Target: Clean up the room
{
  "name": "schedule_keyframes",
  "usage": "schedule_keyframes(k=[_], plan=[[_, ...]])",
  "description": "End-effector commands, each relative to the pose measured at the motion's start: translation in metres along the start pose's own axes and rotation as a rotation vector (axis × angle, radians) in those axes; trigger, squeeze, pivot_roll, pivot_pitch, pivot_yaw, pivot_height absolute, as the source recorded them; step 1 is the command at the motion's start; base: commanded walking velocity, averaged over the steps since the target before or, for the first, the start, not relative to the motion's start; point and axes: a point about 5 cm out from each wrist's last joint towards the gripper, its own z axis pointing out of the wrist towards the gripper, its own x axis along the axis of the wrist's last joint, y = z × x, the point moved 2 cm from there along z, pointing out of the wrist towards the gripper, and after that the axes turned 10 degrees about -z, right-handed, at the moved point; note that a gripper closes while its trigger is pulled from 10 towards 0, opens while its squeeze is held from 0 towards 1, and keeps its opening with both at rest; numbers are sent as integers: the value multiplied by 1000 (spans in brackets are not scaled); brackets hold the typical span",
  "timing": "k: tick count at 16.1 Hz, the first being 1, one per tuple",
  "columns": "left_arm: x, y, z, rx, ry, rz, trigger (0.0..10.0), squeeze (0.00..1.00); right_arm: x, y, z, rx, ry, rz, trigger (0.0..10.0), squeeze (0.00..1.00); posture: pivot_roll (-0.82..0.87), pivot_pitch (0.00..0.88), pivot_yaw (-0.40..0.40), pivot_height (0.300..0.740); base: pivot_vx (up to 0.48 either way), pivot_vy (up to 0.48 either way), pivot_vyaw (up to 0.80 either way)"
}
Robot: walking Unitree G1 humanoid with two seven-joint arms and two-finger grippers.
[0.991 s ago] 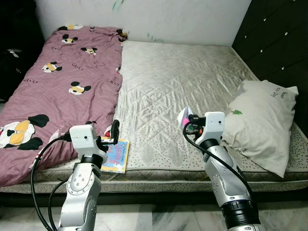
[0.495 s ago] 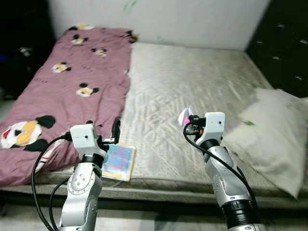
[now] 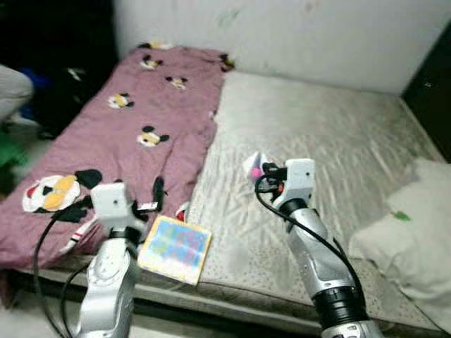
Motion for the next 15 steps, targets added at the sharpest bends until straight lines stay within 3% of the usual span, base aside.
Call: schedule_keyframes(k=[1, 5, 11, 15], plan=[[-3, 14, 2, -23, -4, -8, 10000, 0, -7, 19, -5, -58, -22, -10, 10000, 0, -43, 30, -59, 740, 0, 0, 0], [-5, 14, 2, -20, -14, -24, 10000, 0, -8, 19, -5, -57, -23, -15, 10000, 0, -43, 28, -59, 740, 0, 0, 0], [-4, 14, 3, -29, -12, -24, 10000, 0, -10, 18, -5, -48, -30, -27, 10000, 0, -42, 22, -60, 740, 0, 480, -754], [-4, 15, 4, -33, -12, -27, 10000, 0, -12, 18, -5, -47, -37, -48, 10000, 0, -42, 18, -62, 740, 0, 480, -113]])
